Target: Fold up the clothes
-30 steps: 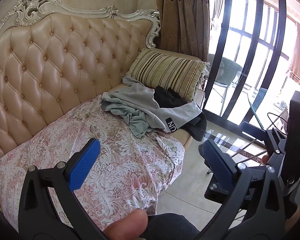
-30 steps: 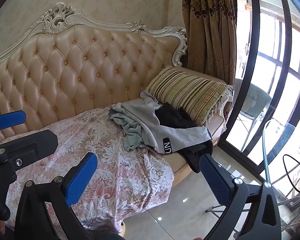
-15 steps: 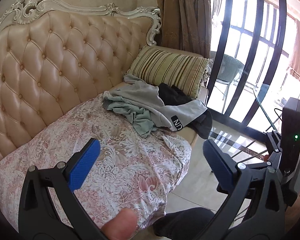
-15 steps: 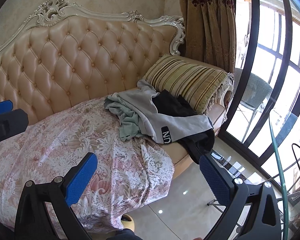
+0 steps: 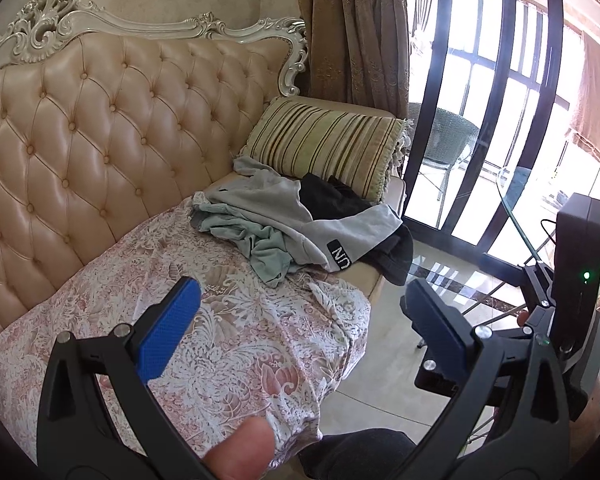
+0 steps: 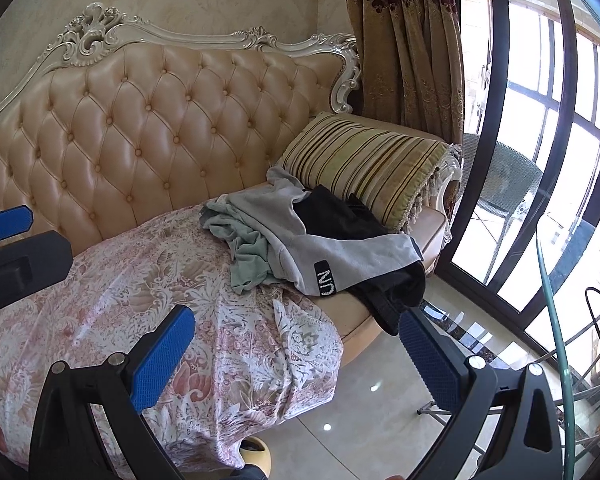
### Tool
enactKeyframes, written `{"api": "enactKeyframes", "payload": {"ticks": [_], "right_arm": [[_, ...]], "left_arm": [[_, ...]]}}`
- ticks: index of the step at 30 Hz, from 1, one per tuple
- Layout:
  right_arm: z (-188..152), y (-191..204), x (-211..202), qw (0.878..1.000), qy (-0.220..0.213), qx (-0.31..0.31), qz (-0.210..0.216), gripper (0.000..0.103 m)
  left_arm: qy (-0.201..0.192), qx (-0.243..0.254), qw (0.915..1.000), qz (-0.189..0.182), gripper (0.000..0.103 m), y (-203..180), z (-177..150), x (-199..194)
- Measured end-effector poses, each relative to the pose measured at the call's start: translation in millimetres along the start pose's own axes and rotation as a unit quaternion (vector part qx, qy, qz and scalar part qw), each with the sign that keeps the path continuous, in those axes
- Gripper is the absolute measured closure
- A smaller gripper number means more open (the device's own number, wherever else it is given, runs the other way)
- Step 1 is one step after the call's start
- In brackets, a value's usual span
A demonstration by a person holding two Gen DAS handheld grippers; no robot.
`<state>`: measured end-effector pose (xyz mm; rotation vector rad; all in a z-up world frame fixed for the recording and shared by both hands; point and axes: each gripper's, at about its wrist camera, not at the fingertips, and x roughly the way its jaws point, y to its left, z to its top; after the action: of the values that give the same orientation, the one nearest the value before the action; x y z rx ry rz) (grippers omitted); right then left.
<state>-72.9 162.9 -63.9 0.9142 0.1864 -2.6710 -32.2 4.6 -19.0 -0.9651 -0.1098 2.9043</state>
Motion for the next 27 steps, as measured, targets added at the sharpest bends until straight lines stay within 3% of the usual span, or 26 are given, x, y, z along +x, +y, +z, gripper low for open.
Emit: {"api": "enactKeyframes", "payload": {"ticks": [19, 24, 27], "right_arm": [[2, 3, 0, 1.0, -0.001, 0.0, 0.004, 0.0], [-4, -7, 7, 1.0, 0.0, 0.023, -0.005, 0.0], [-11, -23, 18, 0.998, -0.002, 0.066, -0.021, 0.0]], "left_arm": [[0.005, 0.002, 1.0, -0.001, 0.0, -2, 2, 3], [-0.01, -0.046, 0.9982, -0.035, 0.0, 19, 2, 8], [0.001, -0.059, 0.9961, -0.066, 0.0, 44, 5, 27]]}}
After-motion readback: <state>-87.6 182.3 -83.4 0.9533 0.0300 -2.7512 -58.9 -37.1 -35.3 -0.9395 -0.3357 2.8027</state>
